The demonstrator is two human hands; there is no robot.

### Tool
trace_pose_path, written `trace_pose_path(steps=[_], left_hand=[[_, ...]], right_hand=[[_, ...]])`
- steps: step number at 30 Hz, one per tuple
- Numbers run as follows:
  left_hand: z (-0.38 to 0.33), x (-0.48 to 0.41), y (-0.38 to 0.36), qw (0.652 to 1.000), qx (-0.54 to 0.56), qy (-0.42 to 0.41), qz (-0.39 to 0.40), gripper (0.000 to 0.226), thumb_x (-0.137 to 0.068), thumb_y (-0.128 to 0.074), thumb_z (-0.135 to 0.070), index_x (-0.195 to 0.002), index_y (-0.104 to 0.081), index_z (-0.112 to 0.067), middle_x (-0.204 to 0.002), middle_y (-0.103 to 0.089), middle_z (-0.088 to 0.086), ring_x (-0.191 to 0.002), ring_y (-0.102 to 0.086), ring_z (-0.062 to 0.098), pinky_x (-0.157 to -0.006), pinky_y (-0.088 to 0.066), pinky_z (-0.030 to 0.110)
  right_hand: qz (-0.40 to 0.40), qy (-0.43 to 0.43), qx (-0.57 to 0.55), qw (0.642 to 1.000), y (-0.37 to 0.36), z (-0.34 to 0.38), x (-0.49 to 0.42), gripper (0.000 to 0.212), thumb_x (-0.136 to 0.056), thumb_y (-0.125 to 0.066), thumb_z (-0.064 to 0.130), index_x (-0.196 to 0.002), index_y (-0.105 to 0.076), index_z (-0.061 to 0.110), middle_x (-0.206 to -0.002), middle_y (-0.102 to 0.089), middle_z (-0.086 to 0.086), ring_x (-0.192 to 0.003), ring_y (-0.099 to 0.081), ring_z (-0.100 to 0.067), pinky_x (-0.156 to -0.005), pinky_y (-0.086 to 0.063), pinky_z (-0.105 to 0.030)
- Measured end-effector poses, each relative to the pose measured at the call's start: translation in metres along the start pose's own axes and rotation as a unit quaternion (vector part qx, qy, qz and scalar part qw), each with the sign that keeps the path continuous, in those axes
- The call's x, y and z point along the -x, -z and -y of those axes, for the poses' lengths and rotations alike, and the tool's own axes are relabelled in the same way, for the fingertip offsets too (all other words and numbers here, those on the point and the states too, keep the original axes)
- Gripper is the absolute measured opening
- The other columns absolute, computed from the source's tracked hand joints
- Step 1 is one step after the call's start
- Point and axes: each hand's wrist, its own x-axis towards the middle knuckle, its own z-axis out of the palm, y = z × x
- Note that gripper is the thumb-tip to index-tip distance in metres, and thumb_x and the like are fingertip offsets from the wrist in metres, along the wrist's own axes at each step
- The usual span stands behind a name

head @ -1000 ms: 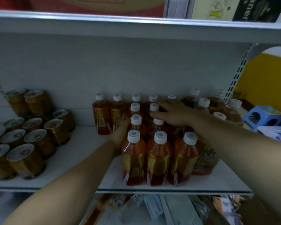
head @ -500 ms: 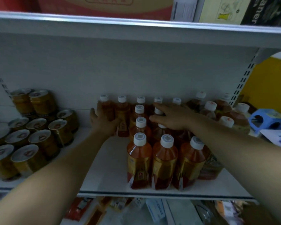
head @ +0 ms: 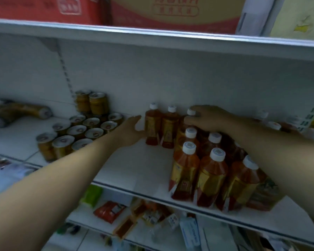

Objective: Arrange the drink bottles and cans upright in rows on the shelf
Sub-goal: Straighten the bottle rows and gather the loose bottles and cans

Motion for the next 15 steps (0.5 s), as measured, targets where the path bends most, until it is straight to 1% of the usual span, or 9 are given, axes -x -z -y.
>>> trace_pose_path(steps=[1,2,4,6,8,9,11,13,15], left_hand=[[0.005,0.012,0.01,1.0,-0.023,0.013,0.002,0.077,-0.085,-0.06,-0.048,-0.148,-0.023,-0.025,-0.154,-0.025,0.001,-0.136,-0.031,0.019,-0.106,-0.032,0.023],[0.011,0.023,0.02,0.999,-0.045,0.018,0.01,0.076,-0.085,-0.06,-0.048,-0.148,-0.024,-0.024,-0.154,-0.026,0.002,-0.137,-0.031,0.023,-0.107,-0.03,0.031],[0.026,0.043,0.042,0.996,-0.086,0.005,0.035,0.07,-0.085,-0.059,-0.046,-0.144,-0.032,-0.021,-0.151,-0.033,0.006,-0.131,-0.039,0.027,-0.104,-0.035,0.036],[0.043,0.066,0.065,0.993,-0.111,0.004,0.04,0.069,-0.085,-0.06,-0.045,-0.145,-0.03,-0.03,-0.151,-0.031,0.002,-0.13,-0.041,0.024,-0.102,-0.039,0.034],[0.065,0.089,0.091,0.993,-0.114,0.002,0.022,0.071,-0.084,-0.06,-0.046,-0.146,-0.025,-0.037,-0.153,-0.028,-0.002,-0.13,-0.041,0.021,-0.099,-0.04,0.031],[0.076,0.1,0.105,0.993,-0.119,0.005,0.013,0.073,-0.084,-0.059,-0.048,-0.146,-0.023,-0.037,-0.152,-0.03,-0.003,-0.128,-0.043,0.019,-0.096,-0.04,0.03],[0.108,0.119,0.134,0.99,-0.14,0.02,0.0,0.073,-0.082,-0.058,-0.05,-0.146,-0.026,-0.033,-0.149,-0.036,-0.002,-0.12,-0.046,0.017,-0.09,-0.04,0.028],[0.15,0.139,0.166,0.984,-0.172,0.035,-0.01,0.074,-0.084,-0.059,-0.048,-0.147,-0.025,-0.029,-0.151,-0.032,-0.001,-0.128,-0.041,0.018,-0.094,-0.037,0.027],[0.185,0.154,0.19,0.979,-0.196,0.063,-0.001,0.076,-0.086,-0.058,-0.048,-0.149,-0.02,-0.029,-0.155,-0.024,-0.001,-0.137,-0.031,0.019,-0.104,-0.03,0.03]], right_hand=[[-0.012,0.014,-0.008,1.0,-0.001,0.016,-0.003,0.081,-0.071,-0.038,0.08,-0.136,-0.043,0.032,-0.143,-0.047,0.0,-0.12,-0.049,-0.024,-0.093,-0.041,-0.036],[-0.016,0.034,-0.013,0.999,-0.003,0.034,-0.005,0.079,-0.073,-0.04,0.078,-0.136,-0.043,0.031,-0.142,-0.047,0.0,-0.119,-0.05,-0.024,-0.09,-0.04,-0.034],[-0.008,0.078,-0.01,0.997,-0.01,0.073,-0.012,0.077,-0.079,-0.041,0.076,-0.142,-0.038,0.031,-0.147,-0.042,0.003,-0.126,-0.045,-0.023,-0.093,-0.037,-0.031],[0.012,0.103,0.0,0.995,-0.018,0.115,-0.022,0.084,-0.081,-0.041,0.077,-0.149,-0.029,0.028,-0.154,-0.032,0.0,-0.135,-0.036,-0.022,-0.105,-0.032,-0.032],[0.028,0.112,0.002,0.993,-0.026,0.164,-0.033,0.09,-0.08,-0.043,0.078,-0.151,-0.023,0.026,-0.157,-0.025,-0.001,-0.139,-0.029,-0.023,-0.107,-0.026,-0.032],[0.029,0.123,0.005,0.992,-0.031,0.191,-0.039,0.09,-0.079,-0.043,0.079,-0.15,-0.025,0.027,-0.157,-0.025,-0.001,-0.139,-0.03,-0.023,-0.106,-0.028,-0.032],[0.029,0.156,0.011,0.987,-0.043,0.251,-0.048,0.086,-0.076,-0.044,0.08,-0.144,-0.037,0.028,-0.152,-0.035,-0.002,-0.131,-0.04,-0.023,-0.097,-0.036,-0.033],[0.029,0.185,0.005,0.982,-0.059,0.315,-0.058,0.08,-0.073,-0.043,0.081,-0.134,-0.048,0.029,-0.143,-0.046,-0.002,-0.118,-0.049,-0.022,-0.087,-0.04,-0.033],[0.047,0.18,-0.012,0.982,-0.074,0.362,-0.066,0.084,-0.074,-0.045,0.079,-0.142,-0.04,0.029,-0.148,-0.041,-0.001,-0.124,-0.046,-0.023,-0.091,-0.039,-0.033]])
